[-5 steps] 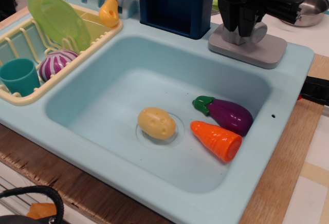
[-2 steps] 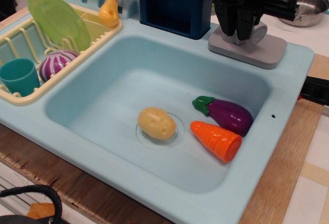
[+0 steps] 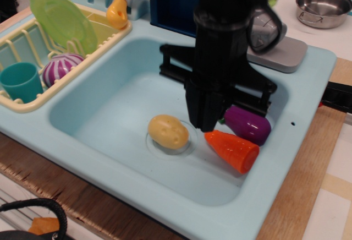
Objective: Turn lever vertical to-front
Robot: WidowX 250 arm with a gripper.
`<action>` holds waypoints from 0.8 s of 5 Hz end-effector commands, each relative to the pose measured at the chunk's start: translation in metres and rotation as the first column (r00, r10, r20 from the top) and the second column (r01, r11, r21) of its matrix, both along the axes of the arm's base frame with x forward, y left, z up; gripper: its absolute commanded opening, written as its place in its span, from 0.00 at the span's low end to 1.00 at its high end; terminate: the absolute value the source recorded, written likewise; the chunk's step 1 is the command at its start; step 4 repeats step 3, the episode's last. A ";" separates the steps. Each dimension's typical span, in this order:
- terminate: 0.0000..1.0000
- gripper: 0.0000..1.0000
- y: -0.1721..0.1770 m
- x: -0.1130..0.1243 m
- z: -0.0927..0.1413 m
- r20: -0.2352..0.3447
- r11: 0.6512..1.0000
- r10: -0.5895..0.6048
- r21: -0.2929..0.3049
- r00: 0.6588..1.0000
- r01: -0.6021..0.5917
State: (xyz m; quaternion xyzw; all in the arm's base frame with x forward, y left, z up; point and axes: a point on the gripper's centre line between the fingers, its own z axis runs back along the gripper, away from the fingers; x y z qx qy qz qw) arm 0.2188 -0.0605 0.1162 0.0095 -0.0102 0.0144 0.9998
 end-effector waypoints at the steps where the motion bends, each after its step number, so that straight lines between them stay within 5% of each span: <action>1: 0.00 0.00 0.004 0.004 -0.006 -0.004 0.999 0.009 -0.033 1.000 -0.009; 2: 0.00 0.00 0.004 0.004 0.003 -0.008 1.000 -0.012 -0.025 1.000 0.012; 3: 1.00 1.00 0.004 0.004 0.003 -0.008 1.000 -0.012 -0.025 1.000 0.012; 4: 1.00 1.00 0.004 0.004 0.003 -0.008 1.000 -0.012 -0.025 1.000 0.012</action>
